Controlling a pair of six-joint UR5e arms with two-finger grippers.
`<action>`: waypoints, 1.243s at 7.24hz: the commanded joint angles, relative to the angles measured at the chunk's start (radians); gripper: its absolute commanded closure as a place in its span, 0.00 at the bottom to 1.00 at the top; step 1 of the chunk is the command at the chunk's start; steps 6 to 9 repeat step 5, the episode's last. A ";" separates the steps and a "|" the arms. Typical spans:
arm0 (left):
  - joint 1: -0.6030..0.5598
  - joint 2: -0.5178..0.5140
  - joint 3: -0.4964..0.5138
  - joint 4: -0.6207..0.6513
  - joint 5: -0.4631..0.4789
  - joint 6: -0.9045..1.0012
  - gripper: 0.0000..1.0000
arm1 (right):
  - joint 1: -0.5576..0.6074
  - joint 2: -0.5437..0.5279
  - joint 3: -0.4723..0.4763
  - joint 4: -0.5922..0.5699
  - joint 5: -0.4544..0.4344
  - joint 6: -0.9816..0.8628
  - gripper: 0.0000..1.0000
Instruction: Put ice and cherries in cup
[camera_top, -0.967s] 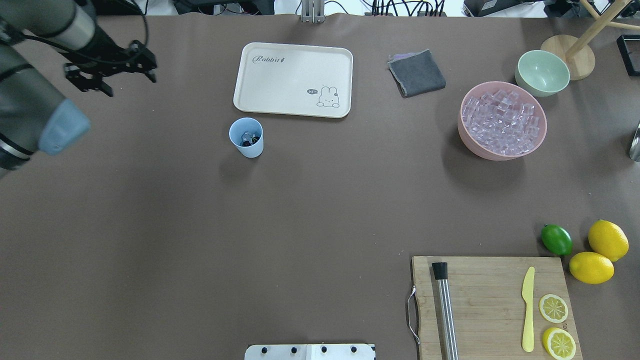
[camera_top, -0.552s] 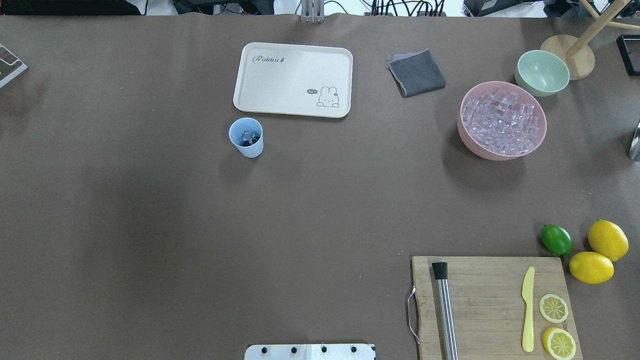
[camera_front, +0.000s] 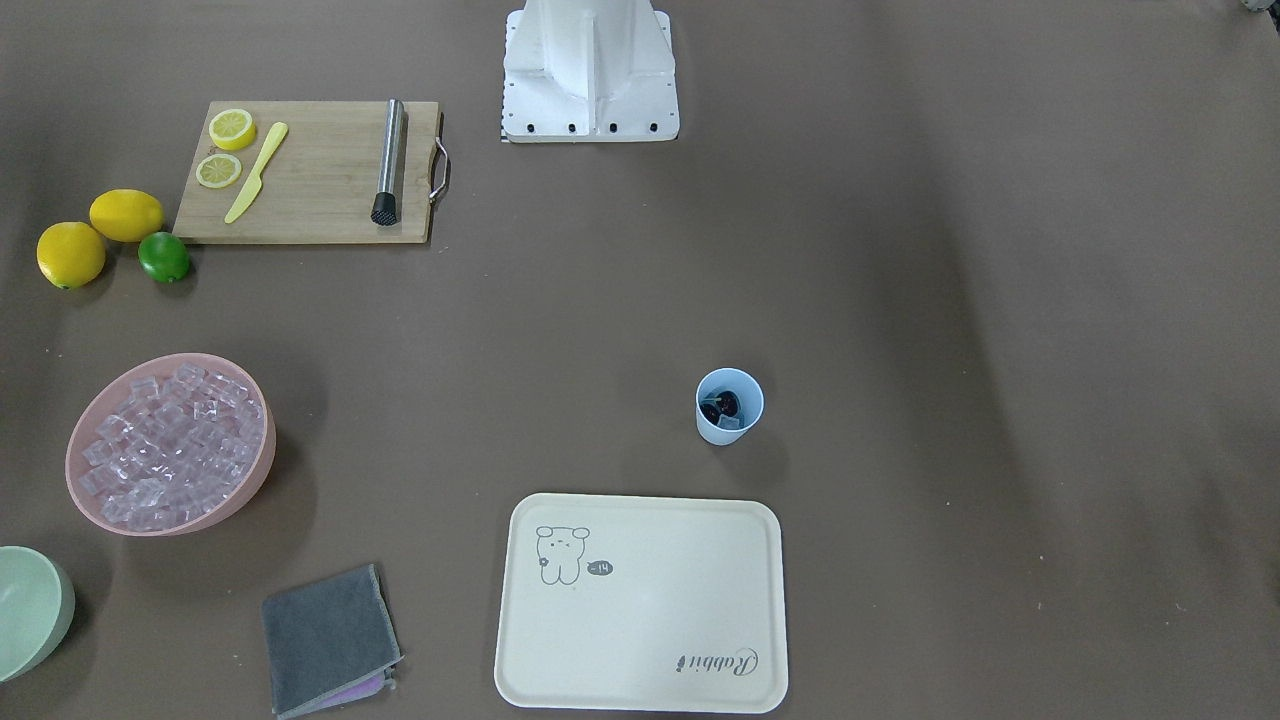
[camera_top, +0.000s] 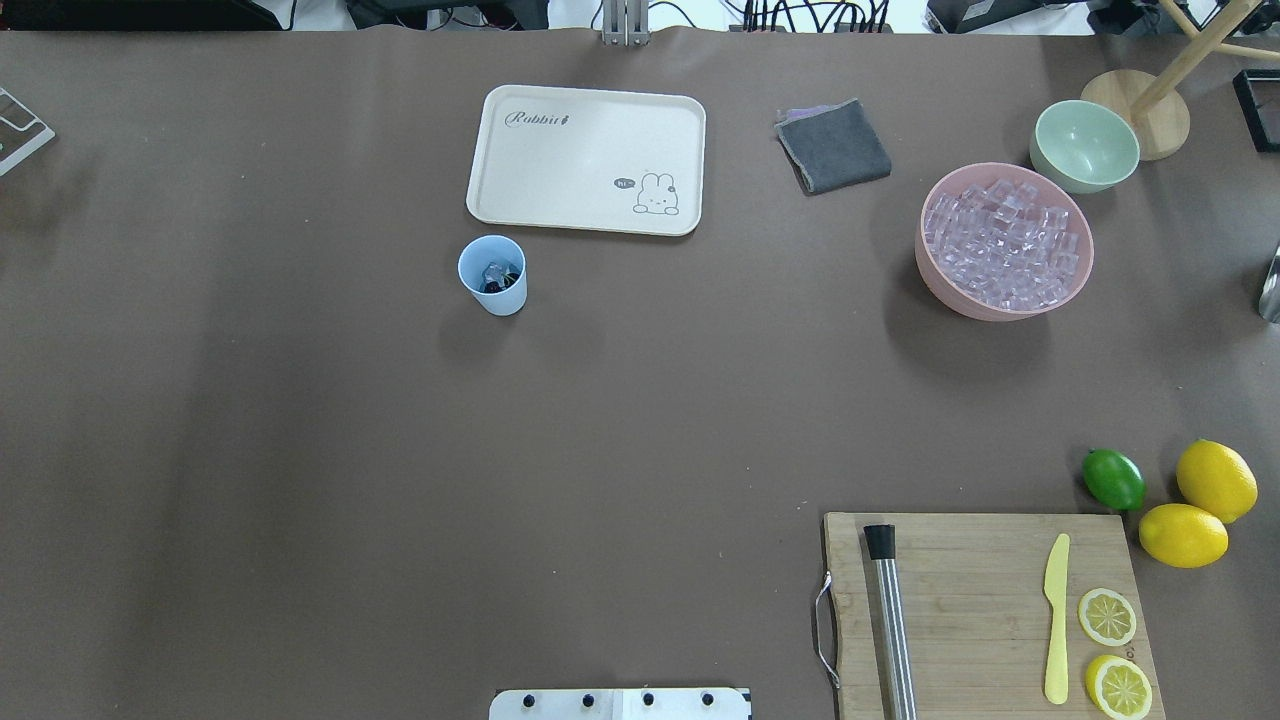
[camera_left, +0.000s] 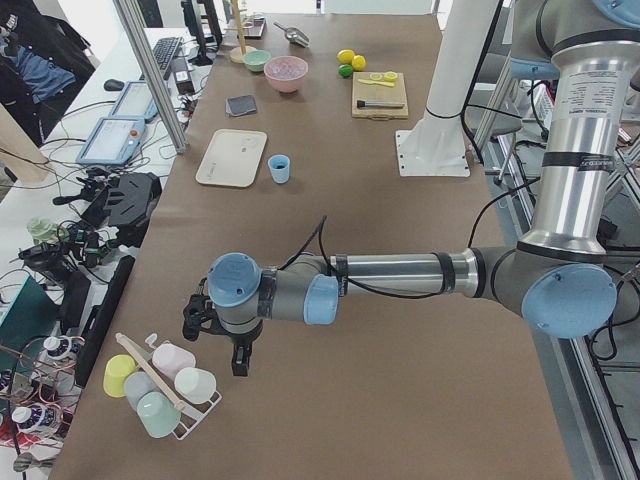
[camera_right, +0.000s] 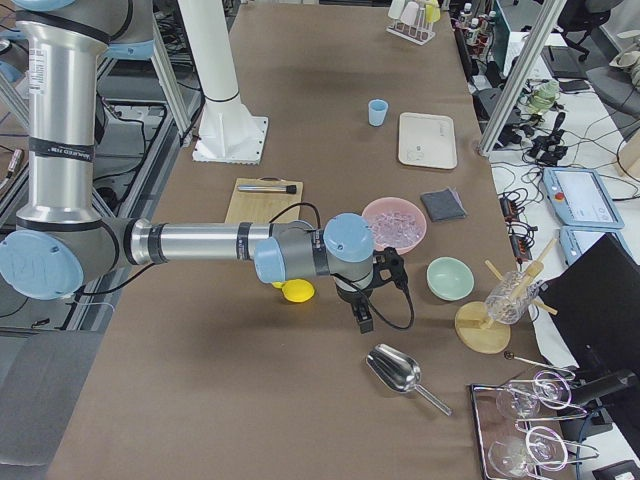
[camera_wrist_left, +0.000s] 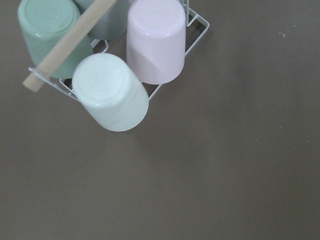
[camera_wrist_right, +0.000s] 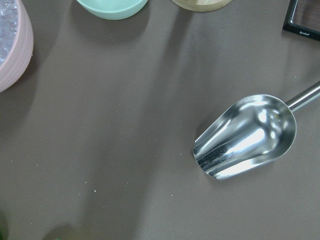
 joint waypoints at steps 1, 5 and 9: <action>-0.003 0.099 -0.158 0.001 0.004 -0.106 0.02 | 0.006 -0.007 0.006 0.000 0.002 0.000 0.01; 0.011 0.092 -0.210 0.001 -0.005 -0.145 0.02 | 0.010 -0.010 0.016 0.001 0.002 0.000 0.01; 0.011 0.092 -0.210 0.001 -0.005 -0.145 0.02 | 0.010 -0.010 0.016 0.001 0.002 0.000 0.01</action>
